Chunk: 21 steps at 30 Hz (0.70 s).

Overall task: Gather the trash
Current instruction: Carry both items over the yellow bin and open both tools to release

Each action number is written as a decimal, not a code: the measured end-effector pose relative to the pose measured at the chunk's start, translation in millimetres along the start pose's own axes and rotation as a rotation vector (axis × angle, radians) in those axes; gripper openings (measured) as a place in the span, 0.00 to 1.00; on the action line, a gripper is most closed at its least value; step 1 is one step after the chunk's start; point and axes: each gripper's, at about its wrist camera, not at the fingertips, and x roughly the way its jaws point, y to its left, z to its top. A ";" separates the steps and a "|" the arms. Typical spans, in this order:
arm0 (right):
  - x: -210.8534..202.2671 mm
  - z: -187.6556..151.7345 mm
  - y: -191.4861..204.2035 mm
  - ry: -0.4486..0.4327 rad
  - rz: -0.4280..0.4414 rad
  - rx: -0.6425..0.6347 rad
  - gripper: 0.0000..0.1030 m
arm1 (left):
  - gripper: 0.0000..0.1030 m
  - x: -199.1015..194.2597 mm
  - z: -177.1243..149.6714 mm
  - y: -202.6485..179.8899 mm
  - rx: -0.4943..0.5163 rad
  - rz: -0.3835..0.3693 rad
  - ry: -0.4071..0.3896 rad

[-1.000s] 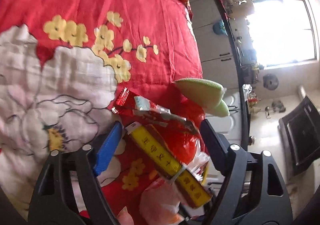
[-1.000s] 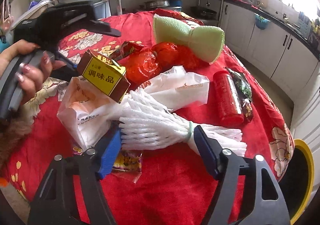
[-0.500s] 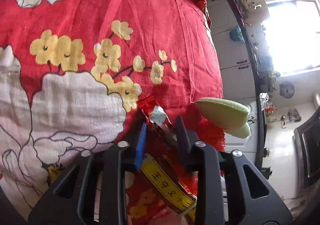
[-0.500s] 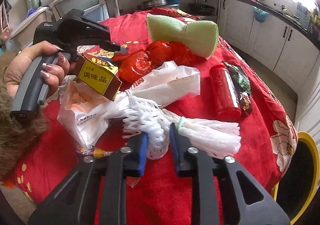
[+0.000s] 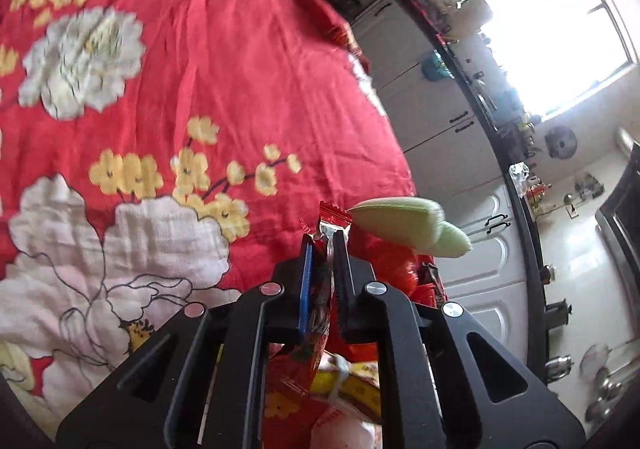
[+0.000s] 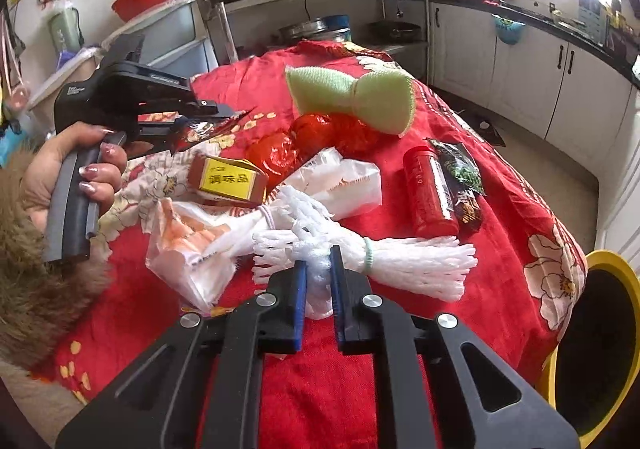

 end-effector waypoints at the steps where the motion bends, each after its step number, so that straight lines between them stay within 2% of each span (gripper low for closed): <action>1: -1.9 0.1 -0.2 -0.005 0.000 0.005 0.10 | 0.05 -2.7 0.6 -3.7 0.015 0.000 -0.008; 12: -35.9 4.5 -8.3 -0.067 -0.001 0.051 0.10 | 0.05 -28.5 -15.5 -50.2 0.176 -0.035 -0.057; 21: -62.7 5.1 -17.8 -0.123 -0.030 0.065 0.10 | 0.05 -26.1 -37.2 -98.8 0.325 -0.052 -0.063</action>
